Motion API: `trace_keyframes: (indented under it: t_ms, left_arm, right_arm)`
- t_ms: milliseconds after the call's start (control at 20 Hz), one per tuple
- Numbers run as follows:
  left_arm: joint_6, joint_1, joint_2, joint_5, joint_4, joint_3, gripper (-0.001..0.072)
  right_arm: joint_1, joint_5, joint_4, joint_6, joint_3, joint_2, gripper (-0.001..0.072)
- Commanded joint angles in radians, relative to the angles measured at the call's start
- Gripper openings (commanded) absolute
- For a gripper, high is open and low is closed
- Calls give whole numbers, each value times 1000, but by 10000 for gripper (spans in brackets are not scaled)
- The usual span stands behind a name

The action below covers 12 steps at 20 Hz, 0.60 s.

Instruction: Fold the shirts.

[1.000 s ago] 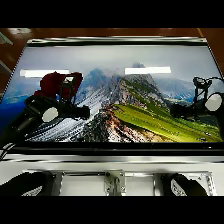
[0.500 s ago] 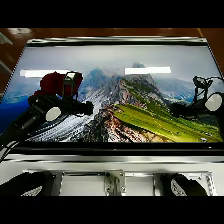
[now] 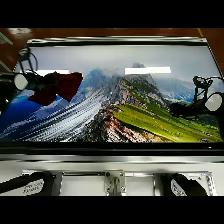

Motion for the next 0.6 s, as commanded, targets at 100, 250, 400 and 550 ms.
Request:
trace_keyframes:
  t_ms: [100, 250, 400, 550]
  left_arm:
    - [131, 188, -306, -18, -137, 259, 708]
    - [159, 188, -505, -113, -129, 414, 711]
    - [208, 189, -657, -257, -41, 563, 711]
    - [209, 188, -740, -310, -2, 649, 711]
  right_arm:
    - [0, -20, 0, 1, 0, 0, 431]
    - [0, -51, 2, 1, 0, -3, 431]
    - [0, -50, 2, 1, 0, -25, 431]
    - [0, -48, 3, 1, 0, -69, 432]
